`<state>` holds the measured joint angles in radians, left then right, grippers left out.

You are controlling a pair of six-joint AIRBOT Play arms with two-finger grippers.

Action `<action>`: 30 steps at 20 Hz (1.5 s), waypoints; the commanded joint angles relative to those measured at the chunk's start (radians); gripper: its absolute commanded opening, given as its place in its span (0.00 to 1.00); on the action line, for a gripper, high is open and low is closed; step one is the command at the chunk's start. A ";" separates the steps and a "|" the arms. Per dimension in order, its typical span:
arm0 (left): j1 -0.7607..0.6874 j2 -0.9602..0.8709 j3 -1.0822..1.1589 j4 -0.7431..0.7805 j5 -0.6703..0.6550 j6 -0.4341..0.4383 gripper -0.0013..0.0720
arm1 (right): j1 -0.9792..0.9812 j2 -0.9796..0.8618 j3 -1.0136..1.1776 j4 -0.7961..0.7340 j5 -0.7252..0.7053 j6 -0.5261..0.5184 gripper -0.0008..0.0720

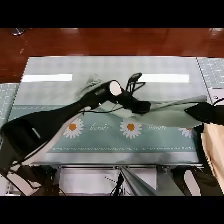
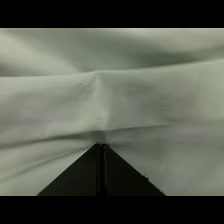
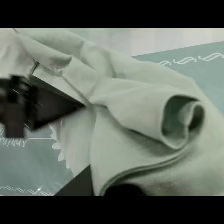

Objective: Fold the shirts.

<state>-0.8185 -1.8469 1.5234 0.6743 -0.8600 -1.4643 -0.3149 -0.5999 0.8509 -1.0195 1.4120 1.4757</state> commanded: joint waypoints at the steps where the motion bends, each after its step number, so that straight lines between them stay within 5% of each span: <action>1: -0.097 -0.074 0.019 -0.108 -0.023 0.000 0.05 | 0.018 -0.017 -0.003 0.054 -0.037 -0.011 0.04; 7: 0.002 -0.020 0.057 -0.135 -0.094 0.013 0.05 | 0.214 -0.135 0.048 0.075 -0.122 -0.005 0.04; 13: 0.453 0.363 -0.068 0.228 -0.216 -0.070 0.05 | 0.338 -0.320 0.288 0.076 -0.130 -0.005 0.04; 20: 0.983 0.993 -0.519 0.261 -0.186 -0.062 0.05 | 0.647 -0.741 0.576 0.077 -0.280 -0.005 0.04; 25: 1.046 1.350 -0.757 0.217 -0.187 -0.052 0.05 | 0.763 -1.049 0.764 0.097 -0.378 0.007 0.05; 30: 1.046 1.430 -0.874 0.153 -0.188 -0.051 0.05 | 0.780 -1.222 0.837 0.298 -0.393 0.012 0.05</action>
<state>0.2176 -0.4751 0.7177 0.8577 -1.0504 -1.5162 0.4473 -1.7229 1.6451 -0.8433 1.0462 1.4849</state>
